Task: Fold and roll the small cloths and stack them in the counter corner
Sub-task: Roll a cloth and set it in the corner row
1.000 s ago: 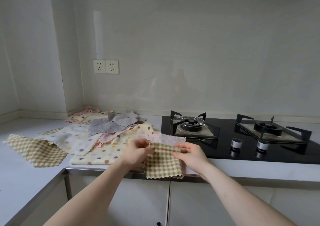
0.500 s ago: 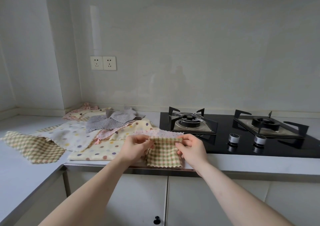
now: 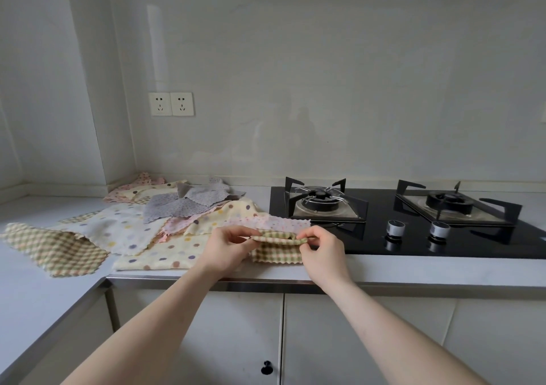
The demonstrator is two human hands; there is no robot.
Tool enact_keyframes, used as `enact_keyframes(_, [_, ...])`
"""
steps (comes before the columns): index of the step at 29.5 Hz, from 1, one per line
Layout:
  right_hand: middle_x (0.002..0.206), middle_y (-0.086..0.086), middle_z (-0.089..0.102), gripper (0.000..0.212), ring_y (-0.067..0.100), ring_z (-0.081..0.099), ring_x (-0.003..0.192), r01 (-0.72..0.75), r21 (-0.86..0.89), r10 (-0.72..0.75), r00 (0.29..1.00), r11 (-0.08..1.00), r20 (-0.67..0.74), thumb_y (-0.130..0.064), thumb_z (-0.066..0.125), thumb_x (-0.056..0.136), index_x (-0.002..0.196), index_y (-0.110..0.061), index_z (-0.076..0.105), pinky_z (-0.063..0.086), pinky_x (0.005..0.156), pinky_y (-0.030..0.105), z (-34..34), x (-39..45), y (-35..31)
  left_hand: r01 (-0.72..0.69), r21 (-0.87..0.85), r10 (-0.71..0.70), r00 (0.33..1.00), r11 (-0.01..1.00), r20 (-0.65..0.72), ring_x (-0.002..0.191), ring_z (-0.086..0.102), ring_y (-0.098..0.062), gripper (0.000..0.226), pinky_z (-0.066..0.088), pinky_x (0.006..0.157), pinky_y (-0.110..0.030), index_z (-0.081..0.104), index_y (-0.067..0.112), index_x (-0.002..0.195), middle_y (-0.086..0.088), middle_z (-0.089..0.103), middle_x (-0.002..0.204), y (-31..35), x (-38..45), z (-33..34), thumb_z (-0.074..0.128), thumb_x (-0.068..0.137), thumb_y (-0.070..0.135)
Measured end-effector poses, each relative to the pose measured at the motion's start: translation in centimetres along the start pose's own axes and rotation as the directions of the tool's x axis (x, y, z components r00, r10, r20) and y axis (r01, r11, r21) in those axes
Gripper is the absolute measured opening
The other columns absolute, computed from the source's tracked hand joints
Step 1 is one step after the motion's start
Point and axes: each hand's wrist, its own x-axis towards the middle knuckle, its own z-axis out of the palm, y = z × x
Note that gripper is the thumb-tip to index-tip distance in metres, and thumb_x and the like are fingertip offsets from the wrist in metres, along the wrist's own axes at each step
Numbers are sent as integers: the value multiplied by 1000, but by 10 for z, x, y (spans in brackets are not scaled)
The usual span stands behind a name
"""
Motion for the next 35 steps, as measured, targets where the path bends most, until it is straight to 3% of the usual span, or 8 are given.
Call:
enact_keyframes(5, [94,-6,72,31,8,67,86,29,-54,-29,1000,998,-11,5,55,82,71,-22,63,54,73,27,2,-3,2,16,38,-16,1000,999,6,40,34,-14,4,28,41,-20,74,8,89,-8,55,58,3,-2,-1,72,90,5])
enact_keyframes(11, [97,-8,73,26,-2,66,89,1,-57,-1,1000,998,9,4,56,84,70,-17,63,45,65,5,-2,-2,2,-35,214,33,999,976,12,44,46,-10,10,38,44,-20,75,14,78,3,65,59,4,-6,-2,75,84,5])
enact_keyframes(14, [99,-8,73,26,3,68,90,-13,-70,16,999,997,42,1,56,85,67,-17,63,50,70,11,-2,-2,2,-77,343,71,997,936,29,56,59,0,18,45,53,-13,74,19,69,10,70,63,4,-8,0,75,80,5])
enact_keyframes(17, [101,-7,72,27,14,66,98,8,-127,-1,998,992,60,0,55,83,61,-15,62,52,84,27,-1,0,3,-100,435,85,995,895,54,70,67,-9,17,55,66,-24,73,25,63,7,74,74,2,-9,0,71,75,14])
enact_keyframes(20, [101,-2,68,26,17,61,98,1,-186,13,997,983,79,1,53,81,60,-9,63,41,79,20,0,1,3,-124,504,94,992,855,85,76,68,-14,7,58,73,-34,72,27,65,7,72,77,1,-9,0,65,67,28])
enact_keyframes(24, [97,2,67,28,26,56,100,-42,-206,70,989,978,131,-7,48,80,54,-11,60,39,78,30,3,5,2,-88,491,60,996,866,73,72,65,-18,20,56,76,-43,72,27,65,-1,72,73,1,-4,0,59,68,41])
enact_keyframes(31, [76,-7,70,19,13,64,75,-179,-94,191,973,979,134,-32,71,73,67,-15,65,49,64,30,-4,3,-2,-48,513,74,997,857,-31,56,57,-7,41,49,61,-30,62,17,64,7,63,55,-4,-1,2,78,79,52])
enact_keyframes(35, [92,-9,69,23,9,64,88,-187,-53,192,973,981,132,-23,81,72,86,-24,62,53,74,28,-8,3,0,-69,523,105,994,850,-39,75,66,-10,40,55,69,-32,58,28,88,9,69,82,-6,-1,1,82,69,53])
